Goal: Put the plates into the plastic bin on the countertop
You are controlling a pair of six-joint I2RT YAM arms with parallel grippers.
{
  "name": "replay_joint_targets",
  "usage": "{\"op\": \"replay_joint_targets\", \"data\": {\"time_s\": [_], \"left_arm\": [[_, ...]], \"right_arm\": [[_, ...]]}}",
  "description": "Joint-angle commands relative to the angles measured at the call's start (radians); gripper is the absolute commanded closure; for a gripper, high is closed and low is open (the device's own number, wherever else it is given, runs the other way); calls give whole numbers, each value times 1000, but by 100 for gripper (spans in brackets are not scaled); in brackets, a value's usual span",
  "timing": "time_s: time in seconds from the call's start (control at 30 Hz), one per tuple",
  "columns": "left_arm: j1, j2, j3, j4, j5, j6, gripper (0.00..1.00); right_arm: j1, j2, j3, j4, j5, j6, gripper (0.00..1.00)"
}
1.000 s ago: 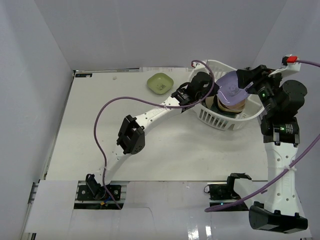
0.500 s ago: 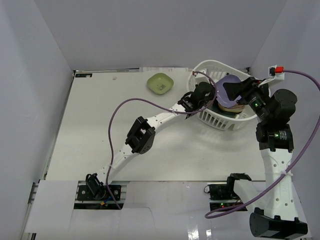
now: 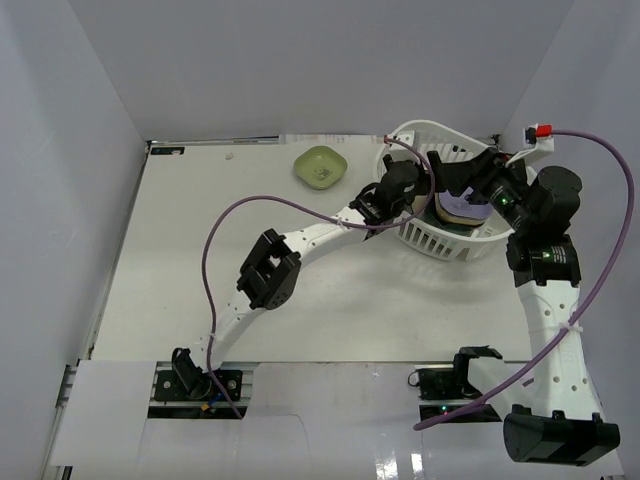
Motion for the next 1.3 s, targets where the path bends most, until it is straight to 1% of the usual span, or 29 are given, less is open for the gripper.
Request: {"op": "replay_joint_targets", "data": {"time_s": [0.0,0.07,0.1,0.17,0.2,0.23,0.27,0.3,0.33,0.4,0.43,0.5,0.53,0.57,0.6,0.63,0.67,0.7,0.73,0.77,0.8,0.83,0.87,0.9,0.97,1.03,1.1,1.2,1.27], "left_arm": [[7,-287,-83,74,-9,104,6],[22,-376,-152,67,-18,141,4],[30,-480,-243,56,-24,175,4],[51,-594,-353,33,-44,187,4],[80,-655,-413,-10,-41,186,4],[96,-783,-544,-36,-47,152,3],[126,-854,-618,-59,-39,123,3],[143,-926,-696,-99,-27,92,3],[157,-1078,-861,-111,-13,43,3],[182,-1219,-1002,-183,11,6,2],[185,-1342,-1108,-220,13,-9,2],[193,-1456,-1195,-335,22,-14,2],[194,-1508,-1227,-382,25,-14,2],[197,-1607,-1284,-474,21,-8,2],[197,-1657,-1310,-517,16,-3,2],[197,-1703,-1332,-562,10,5,2],[197,-1794,-1374,-638,1,12,2],[199,-1838,-1395,-671,-22,15,2],[199,-1878,-1413,-697,-31,18,2],[199,-1944,-1447,-735,-41,20,2],[199,-1967,-1459,-751,-53,18,2],[199,-1987,-1471,-762,-50,18,2],[199,-2004,-1482,-768,-47,18,2],[199,-2028,-1505,-768,-44,25,2],[199,-2050,-1546,-760,-61,34,2],[199,-2053,-1562,-750,-68,37,2],[199,-2047,-1559,-740,-55,49,2],[200,-2033,-1562,-722,-50,67,2],[205,-2027,-1562,-719,-44,71,2]], "right_arm": [[5,19,56,64,1,-16,35],[9,35,65,64,-3,-26,35],[9,44,65,62,-3,-36,37],[63,90,74,45,4,-72,37],[113,108,91,36,32,-89,39],[152,157,103,28,55,-111,40],[195,188,115,15,116,-161,40],[288,222,155,1,148,-187,41],[333,301,180,-10,179,-213,41],[426,386,248,-27,239,-282,40],[448,462,269,-22,256,-302,41],[494,542,328,-2,268,-353,41],[506,634,365,-16,271,-374,41],[523,688,402,-33,276,-407,41],[557,787,440,-59,285,-469,41],[572,837,521,-73,300,-518,40],[586,893,564,-84,320,-552,37],[607,1006,612,-109,329,-601,35],[612,1064,722,-126,339,-612,33],[618,1122,782,-143,339,-622,30],[621,1230,845,-160,342,-628,29],[621,1279,958,-180,346,-637,29],[623,1328,1011,-186,343,-646,29],[623,1415,1064,-197,343,-654,28],[623,1512,1182,-216,363,-672,27],[621,1544,1192,-179,369,-677,27],[621,1569,1162,-131,368,-666,28],[623,1613,1157,-91,354,-640,35],[628,1632,1156,-70,365,-634,45]]}}
